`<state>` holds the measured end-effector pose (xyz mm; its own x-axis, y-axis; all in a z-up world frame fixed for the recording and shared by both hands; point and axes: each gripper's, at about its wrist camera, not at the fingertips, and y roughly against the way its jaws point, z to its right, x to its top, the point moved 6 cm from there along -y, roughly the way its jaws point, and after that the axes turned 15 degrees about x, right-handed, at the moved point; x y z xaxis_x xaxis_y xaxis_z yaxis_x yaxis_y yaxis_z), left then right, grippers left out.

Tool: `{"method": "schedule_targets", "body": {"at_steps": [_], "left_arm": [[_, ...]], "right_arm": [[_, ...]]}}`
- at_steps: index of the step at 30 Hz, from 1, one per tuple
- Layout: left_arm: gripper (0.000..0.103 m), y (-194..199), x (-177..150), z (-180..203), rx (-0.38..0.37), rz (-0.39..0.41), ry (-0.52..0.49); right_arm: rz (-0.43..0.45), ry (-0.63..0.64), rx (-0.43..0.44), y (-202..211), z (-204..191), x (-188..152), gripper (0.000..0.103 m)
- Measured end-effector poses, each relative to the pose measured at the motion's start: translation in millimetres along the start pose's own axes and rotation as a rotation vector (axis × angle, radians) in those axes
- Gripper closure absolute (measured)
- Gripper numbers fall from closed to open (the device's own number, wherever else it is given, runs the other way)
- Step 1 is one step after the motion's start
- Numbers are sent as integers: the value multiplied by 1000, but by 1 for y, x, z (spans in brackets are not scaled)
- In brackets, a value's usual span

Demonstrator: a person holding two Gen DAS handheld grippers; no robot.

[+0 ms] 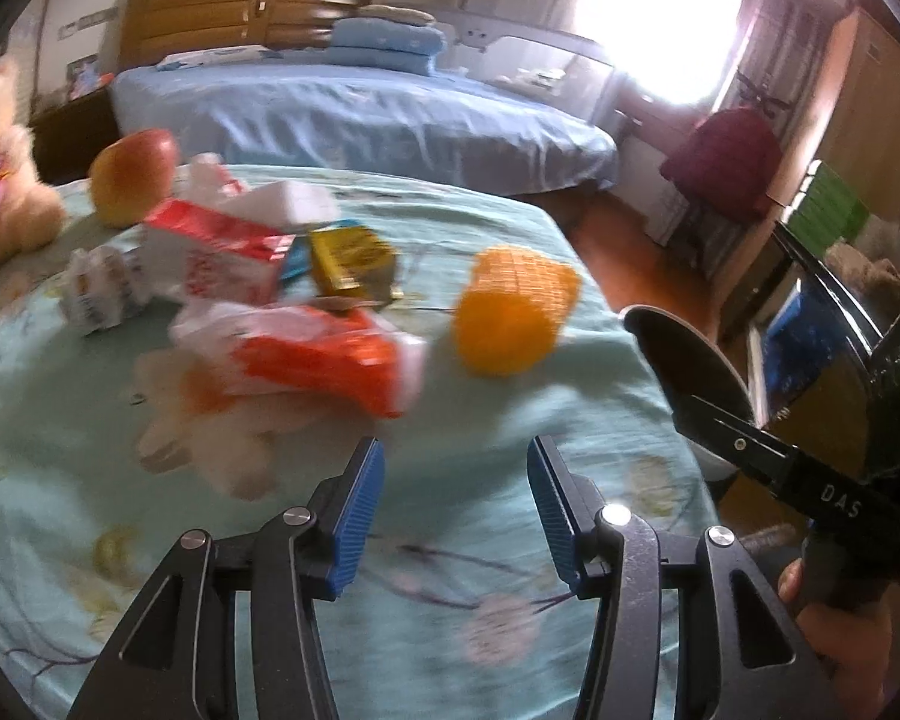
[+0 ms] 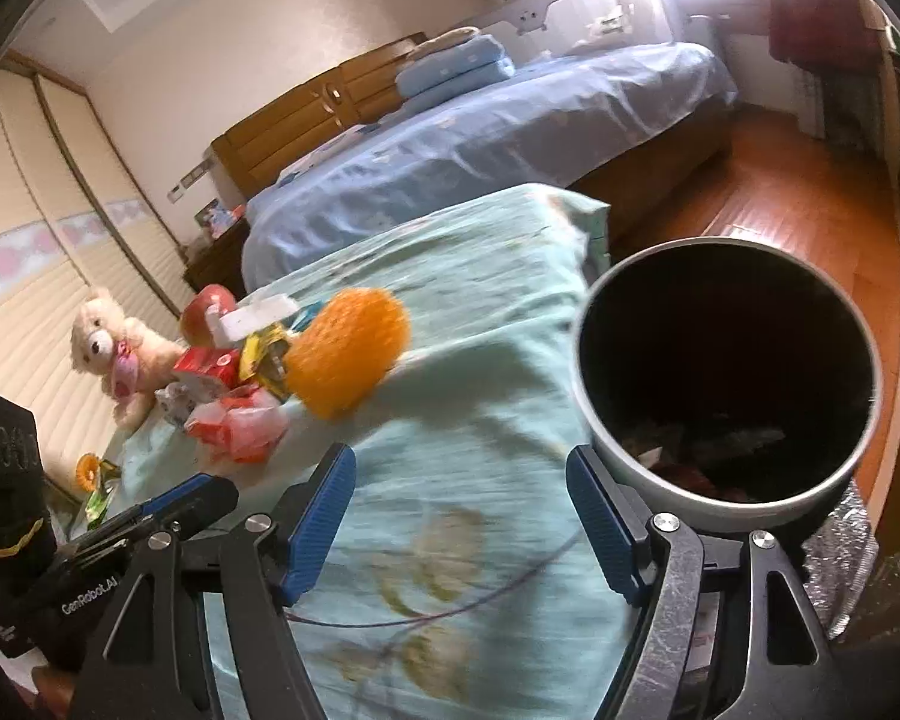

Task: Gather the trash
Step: 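Move both open tools back toward the remaining items on the table, then grasp the orange mesh sleeve with the right tool while the left tool grasps the clear plastic bag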

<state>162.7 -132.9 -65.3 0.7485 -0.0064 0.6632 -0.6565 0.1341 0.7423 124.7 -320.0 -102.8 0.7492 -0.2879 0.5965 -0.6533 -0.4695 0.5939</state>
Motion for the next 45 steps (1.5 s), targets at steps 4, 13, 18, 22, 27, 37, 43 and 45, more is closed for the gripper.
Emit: {"method": "schedule_targets", "body": {"at_steps": [4,13,18,22,27,37,43,45], "left_arm": [[51,4,-5,-21,24,-8,28],[47,9,3,-53,20,-29,136],[47,4,11,-65,24,-32,189],[47,-6,19,-64,7,-49,223],[47,-20,30,-60,-16,-66,250],[75,-61,37,-46,-3,-103,226],[95,-54,38,-28,12,-49,129],[96,-50,36,-23,14,-32,100]], "right_arm": [[-20,20,19,-12,-14,-2,29],[-45,21,54,-32,-31,0,29],[-47,11,69,-40,-35,4,29],[-33,-4,82,-46,-35,11,29],[-22,-23,98,-53,-34,22,29],[-52,-88,128,-90,-20,30,51],[-75,-47,116,-91,-26,24,80],[-70,-28,104,-86,-27,23,81]]}}
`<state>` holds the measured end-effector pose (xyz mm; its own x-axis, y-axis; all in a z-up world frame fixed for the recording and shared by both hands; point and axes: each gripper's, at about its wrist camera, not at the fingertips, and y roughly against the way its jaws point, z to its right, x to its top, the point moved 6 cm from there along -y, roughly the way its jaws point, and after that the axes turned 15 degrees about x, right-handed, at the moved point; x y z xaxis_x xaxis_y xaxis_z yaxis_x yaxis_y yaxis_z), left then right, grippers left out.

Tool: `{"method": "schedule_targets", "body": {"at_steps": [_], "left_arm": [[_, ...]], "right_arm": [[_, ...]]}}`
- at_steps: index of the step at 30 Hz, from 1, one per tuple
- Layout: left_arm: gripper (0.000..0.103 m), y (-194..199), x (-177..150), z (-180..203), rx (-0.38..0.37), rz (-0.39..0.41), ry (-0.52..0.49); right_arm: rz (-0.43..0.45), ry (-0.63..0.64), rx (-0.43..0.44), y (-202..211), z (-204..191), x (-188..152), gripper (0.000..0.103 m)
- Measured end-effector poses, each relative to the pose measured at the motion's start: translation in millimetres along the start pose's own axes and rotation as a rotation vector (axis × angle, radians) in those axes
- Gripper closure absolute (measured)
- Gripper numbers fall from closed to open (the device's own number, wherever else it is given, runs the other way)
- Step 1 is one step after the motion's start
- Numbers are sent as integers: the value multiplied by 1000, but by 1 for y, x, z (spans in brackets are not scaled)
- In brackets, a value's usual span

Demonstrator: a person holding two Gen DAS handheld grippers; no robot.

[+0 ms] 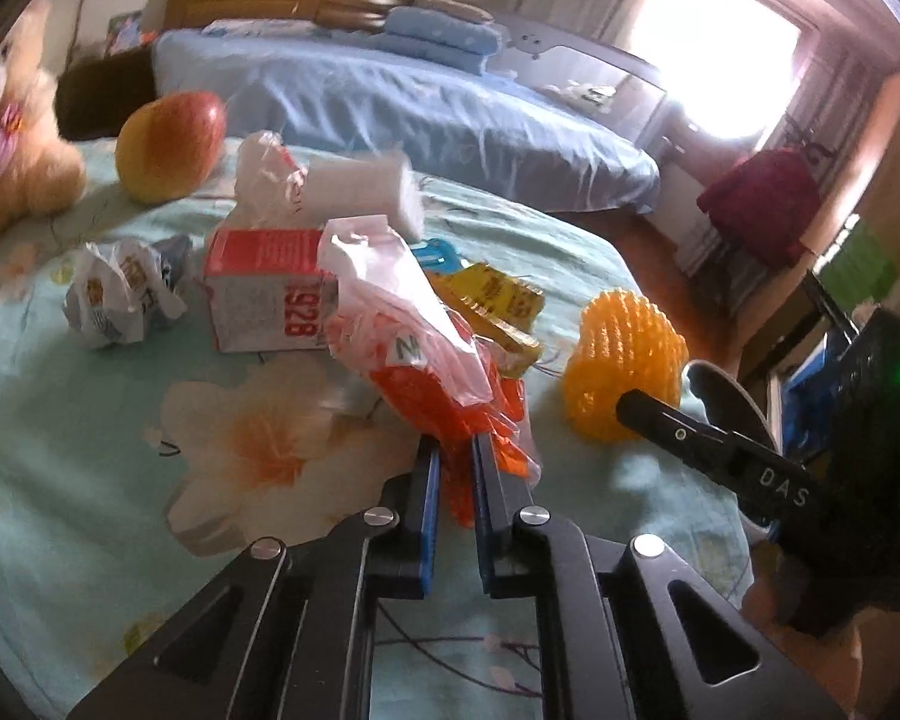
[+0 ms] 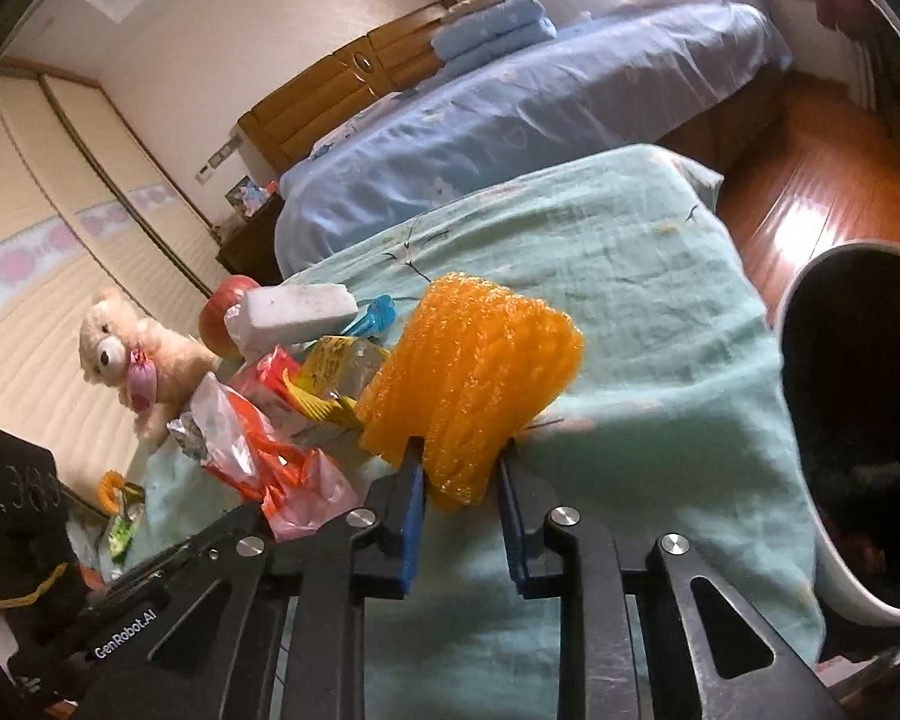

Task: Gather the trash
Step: 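Grasp the orange mesh sleeve with the right tool while the left tool grasps the clear plastic bag, then carry the orange mesh sleeve and clear plastic bag over the trash bin with both tools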

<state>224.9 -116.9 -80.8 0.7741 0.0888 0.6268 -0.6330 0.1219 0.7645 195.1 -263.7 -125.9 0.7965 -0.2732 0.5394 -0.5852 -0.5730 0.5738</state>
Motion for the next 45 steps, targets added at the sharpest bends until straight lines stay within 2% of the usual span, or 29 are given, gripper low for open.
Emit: {"method": "schedule_targets", "body": {"at_steps": [17,36,45], "left_arm": [[98,31,-22,39,-60,64,-160],[98,20,-28,105,-142,43,-281],[98,8,-25,137,-155,37,-341]], "right_arm": [[68,44,-77,65,7,-16,82],[146,12,-189,125,46,-22,82],[166,-4,-251,145,68,-22,82]]}}
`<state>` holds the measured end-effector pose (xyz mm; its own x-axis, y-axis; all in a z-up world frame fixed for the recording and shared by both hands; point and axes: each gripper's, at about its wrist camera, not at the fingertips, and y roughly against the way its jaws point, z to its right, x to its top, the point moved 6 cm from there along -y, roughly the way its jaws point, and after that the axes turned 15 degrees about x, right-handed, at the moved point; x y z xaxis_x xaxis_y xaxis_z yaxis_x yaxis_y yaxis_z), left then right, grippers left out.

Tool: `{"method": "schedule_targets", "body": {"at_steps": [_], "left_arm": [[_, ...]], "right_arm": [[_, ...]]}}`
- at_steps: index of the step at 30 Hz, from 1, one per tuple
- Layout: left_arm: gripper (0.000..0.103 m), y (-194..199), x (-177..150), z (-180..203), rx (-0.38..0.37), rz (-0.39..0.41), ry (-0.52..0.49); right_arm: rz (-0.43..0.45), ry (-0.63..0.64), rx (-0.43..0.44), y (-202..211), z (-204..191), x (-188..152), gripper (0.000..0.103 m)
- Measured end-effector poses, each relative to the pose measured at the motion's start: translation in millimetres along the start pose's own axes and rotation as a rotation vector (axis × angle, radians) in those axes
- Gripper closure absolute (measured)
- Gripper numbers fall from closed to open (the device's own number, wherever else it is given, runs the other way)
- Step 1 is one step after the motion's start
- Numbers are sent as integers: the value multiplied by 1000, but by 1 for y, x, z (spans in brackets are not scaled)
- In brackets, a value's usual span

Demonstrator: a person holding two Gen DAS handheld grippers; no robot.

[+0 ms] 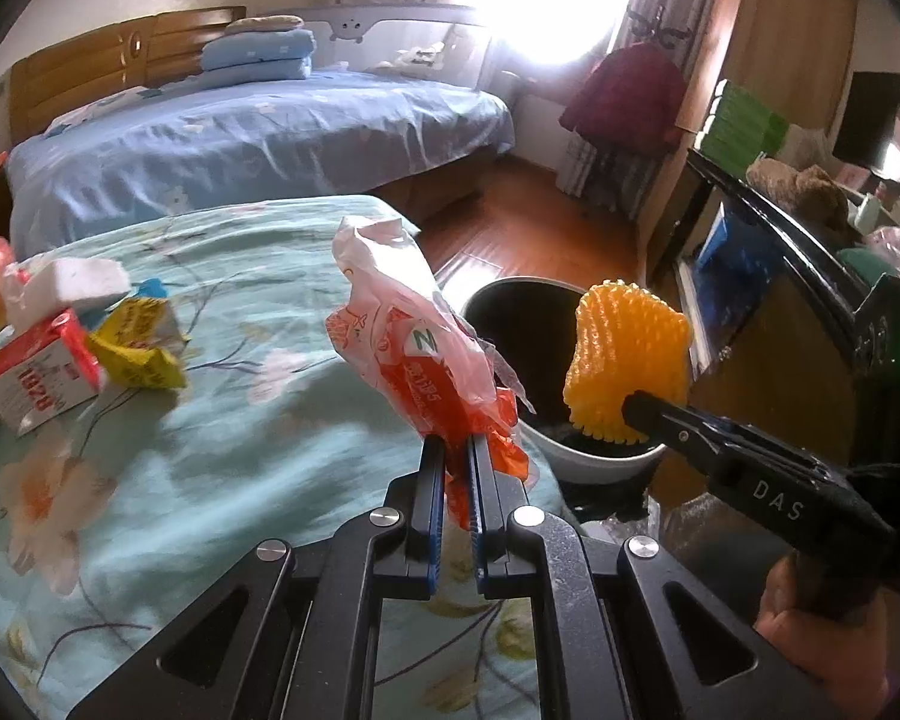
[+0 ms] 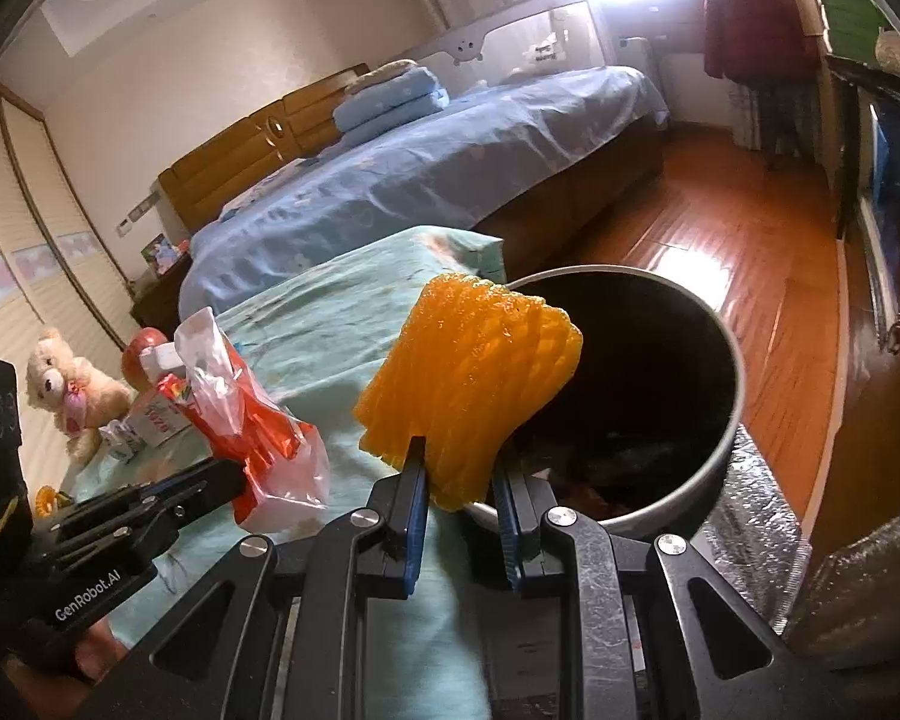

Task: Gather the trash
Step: 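Carry the orange mesh sleeve and clear plastic bag over the trash bin with both tools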

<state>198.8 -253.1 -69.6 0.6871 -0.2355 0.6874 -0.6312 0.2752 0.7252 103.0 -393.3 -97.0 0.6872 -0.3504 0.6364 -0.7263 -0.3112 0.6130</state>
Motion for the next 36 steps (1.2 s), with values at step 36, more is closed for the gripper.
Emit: {"method": "schedule_targets", "body": {"at_steps": [36], "left_arm": [[97,-53,36,60,-48,-47,-79]], "right_arm": [[-21,-43,-79,2,61,21,82]]}}
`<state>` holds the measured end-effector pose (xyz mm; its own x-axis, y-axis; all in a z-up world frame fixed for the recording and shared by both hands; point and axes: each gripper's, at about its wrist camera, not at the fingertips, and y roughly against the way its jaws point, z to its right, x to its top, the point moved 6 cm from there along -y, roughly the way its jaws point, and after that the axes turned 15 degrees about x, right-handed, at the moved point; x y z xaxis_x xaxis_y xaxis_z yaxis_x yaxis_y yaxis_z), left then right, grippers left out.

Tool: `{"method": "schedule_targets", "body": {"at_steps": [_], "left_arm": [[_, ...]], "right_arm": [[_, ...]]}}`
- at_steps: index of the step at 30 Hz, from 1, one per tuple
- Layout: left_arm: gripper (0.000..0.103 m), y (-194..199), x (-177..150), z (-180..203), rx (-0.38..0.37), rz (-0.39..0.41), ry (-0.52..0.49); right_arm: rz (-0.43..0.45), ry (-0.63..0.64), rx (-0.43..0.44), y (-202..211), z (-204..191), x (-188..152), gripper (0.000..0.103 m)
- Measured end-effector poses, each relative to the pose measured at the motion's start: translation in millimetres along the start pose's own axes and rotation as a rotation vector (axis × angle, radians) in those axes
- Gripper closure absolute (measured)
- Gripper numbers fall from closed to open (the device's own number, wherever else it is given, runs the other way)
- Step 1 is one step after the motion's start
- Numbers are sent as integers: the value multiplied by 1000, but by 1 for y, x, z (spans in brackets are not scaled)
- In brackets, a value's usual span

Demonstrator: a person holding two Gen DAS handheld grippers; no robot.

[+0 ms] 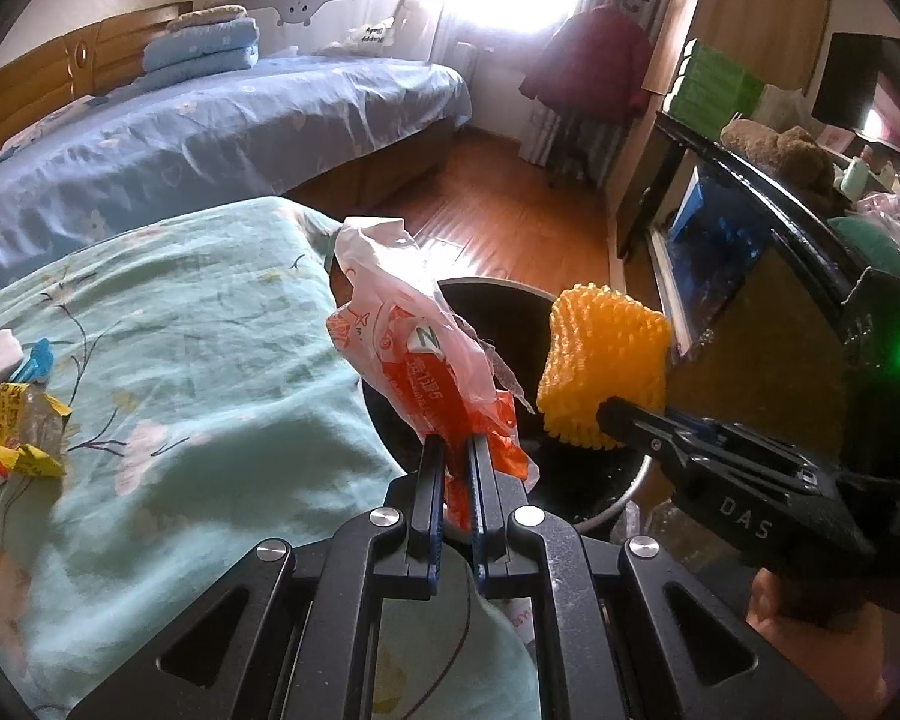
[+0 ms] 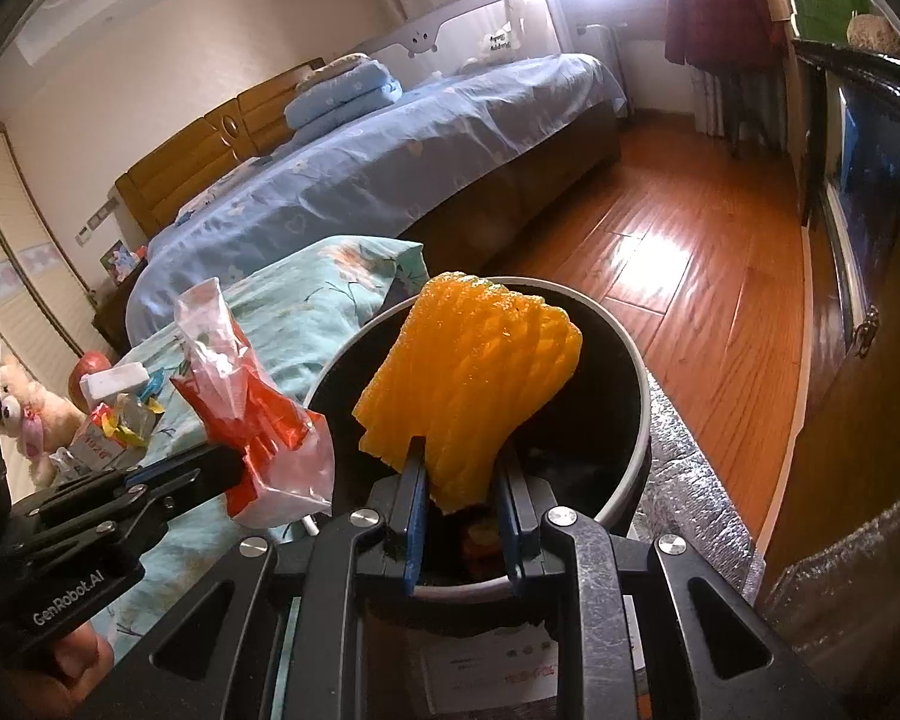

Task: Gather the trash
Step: 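Carry the orange mesh sleeve and clear plastic bag over the trash bin with both tools, then open both tools to drop the mesh sleeve and plastic bag into the bin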

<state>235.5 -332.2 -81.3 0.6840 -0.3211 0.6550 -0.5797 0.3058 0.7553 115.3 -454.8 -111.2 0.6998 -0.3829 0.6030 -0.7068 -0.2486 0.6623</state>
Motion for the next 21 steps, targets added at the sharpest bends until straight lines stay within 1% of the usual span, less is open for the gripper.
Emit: {"method": "schedule_targets", "body": {"at_steps": [7,10,12,13,14,15,16,17,18,20,21], "left_arm": [[96,-7,5,6,6,-12,-2],[96,-7,6,8,1,-17,-1],[94,-7,6,8,-6,-21,2],[91,-7,7,8,-9,-21,3],[89,-6,8,8,-11,-18,4],[82,-5,8,8,-5,-12,6],[74,-3,8,7,0,-6,8],[72,-2,9,7,1,1,9],[72,0,8,6,4,9,10],[71,5,6,4,10,17,14],[69,6,4,3,12,19,17]], "right_arm": [[-10,-11,-7,-4,7,2,81],[-14,-17,-7,-5,8,2,78],[-16,-24,-4,-6,10,3,77],[-15,-28,-2,-5,10,3,77],[-12,-32,-3,-5,11,3,74],[-12,-34,-3,-5,12,3,72],[-9,-40,-2,-4,13,4,67],[-7,-42,-1,-3,13,4,63],[-4,-43,-1,-3,14,4,62],[3,-47,3,0,14,4,56],[6,-48,5,1,14,4,54]]}}
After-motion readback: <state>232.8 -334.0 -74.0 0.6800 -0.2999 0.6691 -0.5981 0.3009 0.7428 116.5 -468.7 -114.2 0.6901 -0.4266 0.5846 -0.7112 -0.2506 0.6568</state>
